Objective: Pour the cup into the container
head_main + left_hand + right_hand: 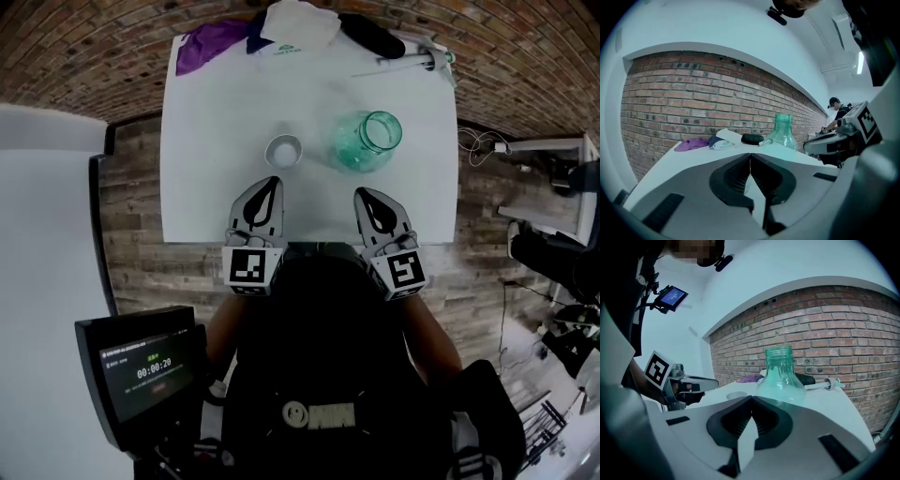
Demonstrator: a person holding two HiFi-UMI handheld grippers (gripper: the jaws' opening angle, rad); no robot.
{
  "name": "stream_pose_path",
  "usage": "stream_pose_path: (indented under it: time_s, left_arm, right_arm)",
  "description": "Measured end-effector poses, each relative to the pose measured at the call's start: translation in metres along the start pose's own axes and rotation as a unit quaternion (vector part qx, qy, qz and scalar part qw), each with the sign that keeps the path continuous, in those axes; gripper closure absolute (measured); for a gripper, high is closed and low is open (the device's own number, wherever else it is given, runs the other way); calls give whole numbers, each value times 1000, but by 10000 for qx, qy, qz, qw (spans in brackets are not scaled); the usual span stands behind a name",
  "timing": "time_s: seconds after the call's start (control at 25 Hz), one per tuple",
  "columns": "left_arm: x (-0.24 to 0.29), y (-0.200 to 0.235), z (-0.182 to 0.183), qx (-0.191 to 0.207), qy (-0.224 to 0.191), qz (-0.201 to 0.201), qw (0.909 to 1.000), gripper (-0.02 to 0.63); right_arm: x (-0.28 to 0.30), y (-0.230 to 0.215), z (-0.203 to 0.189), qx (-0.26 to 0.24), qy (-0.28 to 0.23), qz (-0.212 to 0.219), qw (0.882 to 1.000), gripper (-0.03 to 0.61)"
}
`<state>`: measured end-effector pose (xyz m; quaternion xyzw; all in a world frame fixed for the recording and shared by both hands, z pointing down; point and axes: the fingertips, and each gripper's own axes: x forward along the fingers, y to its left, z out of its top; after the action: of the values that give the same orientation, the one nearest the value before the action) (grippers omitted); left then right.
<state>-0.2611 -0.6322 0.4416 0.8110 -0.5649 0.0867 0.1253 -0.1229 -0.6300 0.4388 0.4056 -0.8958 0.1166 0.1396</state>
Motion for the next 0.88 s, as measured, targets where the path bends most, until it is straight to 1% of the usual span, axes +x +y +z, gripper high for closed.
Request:
stream_pose_path:
  time_s: [0.04,0.08,0.16,0.2,0.24,0.36,0.48,0.56,0.6,0.72,0.8,0.88]
  left_arm:
    - [5,7,-5,17,-1,-84,10000,610]
    - [11,13,-10,22,1,-177,9998,500]
    - [20,21,-19,54,22,-347,9994,403]
    - [23,23,-23,123,45,-432,9990,331]
    - [26,23,-28,232,80,-524,9983,282]
    - [38,24,-46,623,214,-856,9941,186]
    - [55,26,-59,959,272,-1182,9880,181]
    - [67,29,-63,1218,332,-1296,9835,181]
    - [72,30,-65,1278,338,-1351,9820,181]
    - [82,24,-70,1174,205,-1626,9795,181]
    - [87,18,-73,1198,223,-1787,9763,181]
    - [91,14,-76,1124,254,-1847,9760,181]
  right_arm:
    - [6,1,1,-33,22,-26,10000,574]
    - [12,1,2,-72,31,-44,10000,574]
    - [17,2,4,-75,47,-102,9999,574]
    - [17,2,4,-50,69,-142,9999,574]
    - [17,2,3,-46,102,-169,9998,574]
    - [18,1,1,-114,190,-181,9996,574]
    - [20,-8,1,-163,279,-252,9992,574]
    - [21,-14,2,-169,319,-334,9988,574]
    - [22,-17,3,-187,337,-367,9986,574]
    - [22,-22,5,-329,372,-402,9980,574]
    - [24,-25,7,-363,385,-430,9977,574]
    - [23,-28,4,-311,421,-483,9975,574]
